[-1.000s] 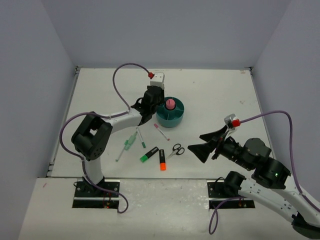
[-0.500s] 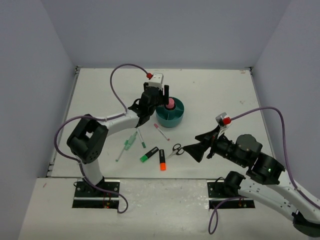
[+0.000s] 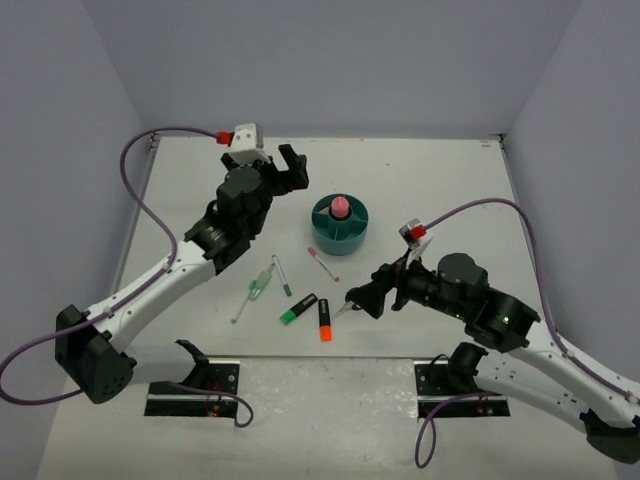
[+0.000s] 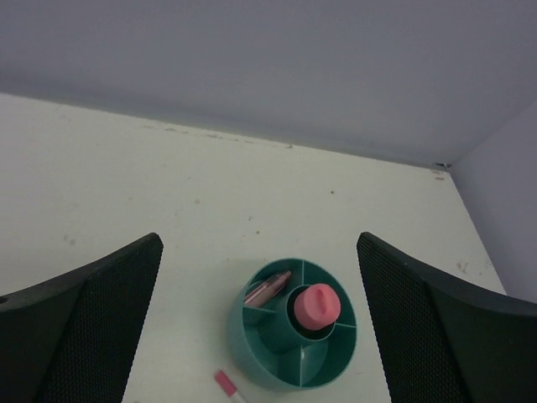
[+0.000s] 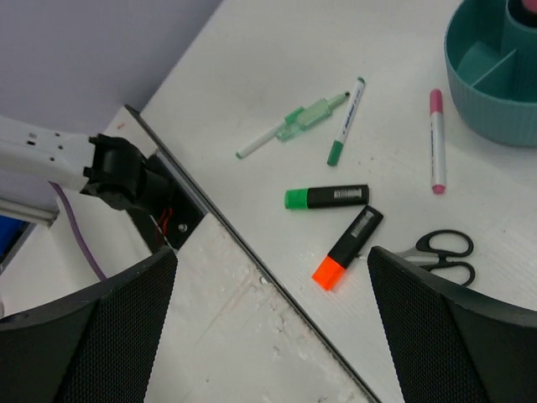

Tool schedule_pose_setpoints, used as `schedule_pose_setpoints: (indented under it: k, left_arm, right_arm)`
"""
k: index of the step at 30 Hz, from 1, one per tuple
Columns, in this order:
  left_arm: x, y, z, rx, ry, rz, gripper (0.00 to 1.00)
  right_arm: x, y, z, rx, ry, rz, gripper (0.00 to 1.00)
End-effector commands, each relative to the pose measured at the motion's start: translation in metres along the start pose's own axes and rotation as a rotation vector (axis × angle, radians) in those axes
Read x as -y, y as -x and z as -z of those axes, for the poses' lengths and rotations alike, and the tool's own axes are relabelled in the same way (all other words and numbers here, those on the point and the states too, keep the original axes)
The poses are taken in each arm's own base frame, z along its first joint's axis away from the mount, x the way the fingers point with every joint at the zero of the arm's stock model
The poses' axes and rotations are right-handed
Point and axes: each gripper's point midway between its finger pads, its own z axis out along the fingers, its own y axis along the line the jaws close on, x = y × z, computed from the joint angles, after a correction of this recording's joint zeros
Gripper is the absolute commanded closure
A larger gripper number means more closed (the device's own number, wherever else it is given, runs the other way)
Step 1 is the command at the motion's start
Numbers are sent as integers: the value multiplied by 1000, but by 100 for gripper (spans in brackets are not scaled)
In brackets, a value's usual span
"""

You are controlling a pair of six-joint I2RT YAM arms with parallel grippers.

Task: Sort the stationery into containers
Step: Pick up the pen from the center of the board.

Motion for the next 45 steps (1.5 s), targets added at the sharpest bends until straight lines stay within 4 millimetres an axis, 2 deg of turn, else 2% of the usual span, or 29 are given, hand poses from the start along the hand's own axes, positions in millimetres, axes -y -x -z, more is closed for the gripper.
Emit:
schedule_pose_setpoints:
  k: [1,3,4,6,8,9,10,13,15,17,19,21,24,27,29,32,36,40,41,43,45]
  left_arm:
    - [-70,-28,44,-134,310,47,0]
    - [-94,-37,70,-182,412,84,0]
    - [-99,-40,79,-199,429,98,0]
    - [-112,-47,103,-237,463,131,0]
    - [-118,-50,116,-253,461,142,0]
    - [-122,-62,119,-285,441,83,0]
    - [-111,-66,116,-297,362,84,0]
    - [-107,-107,117,-429,276,-10,0]
    - [-105,-139,120,-536,244,-28,2]
    - [-105,-169,123,-620,219,-35,5]
    - [-112,-189,125,-662,243,-40,8]
    - [-118,-196,125,-663,272,-32,8]
    - [-115,-199,120,-644,244,-32,9]
    - [-110,-211,115,-698,213,-77,14]
    - [-115,-221,115,-745,238,-105,16]
    - [-117,-216,118,-727,264,-80,17]
    - [-111,-194,117,-639,210,-65,18]
    - [-122,-206,116,-686,250,-141,22]
    - [-127,-215,116,-708,263,-166,25]
    - [-135,-235,114,-757,287,-201,42]
    - [-133,-244,109,-768,278,-205,52]
  right_arm:
    - [2,-12,-37,-109,-40,-55,5]
    - [6,-17,-52,-143,-100,-58,10]
    - [10,-22,-61,-172,-137,-50,12]
    - [14,-36,-91,-249,-231,-5,13]
    - [7,-34,-105,-258,-241,15,13]
    - [8,-43,-114,-282,-255,20,13]
    - [7,-40,-119,-266,-256,6,13]
    - [14,-34,-121,-216,-291,-11,13]
    - [17,-23,-112,-170,-302,-24,13]
    - [20,-22,-103,-154,-300,-33,14]
    - [23,-25,-96,-151,-294,-38,18]
    - [21,-28,-90,-153,-273,-52,22]
    - [23,-33,-87,-173,-289,-65,23]
    - [24,-30,-83,-155,-289,-68,23]
    - [22,-29,-81,-140,-271,-73,24]
    - [8,-25,-82,-129,-202,-89,25]
    - [1,-26,-96,-166,-200,-96,27]
    - [1,-26,-102,-149,-191,-110,27]
    - [-1,-25,-101,-140,-182,-113,27]
    - [-1,-24,-99,-131,-172,-115,27]
    - [0,-26,-98,-134,-172,-114,27]
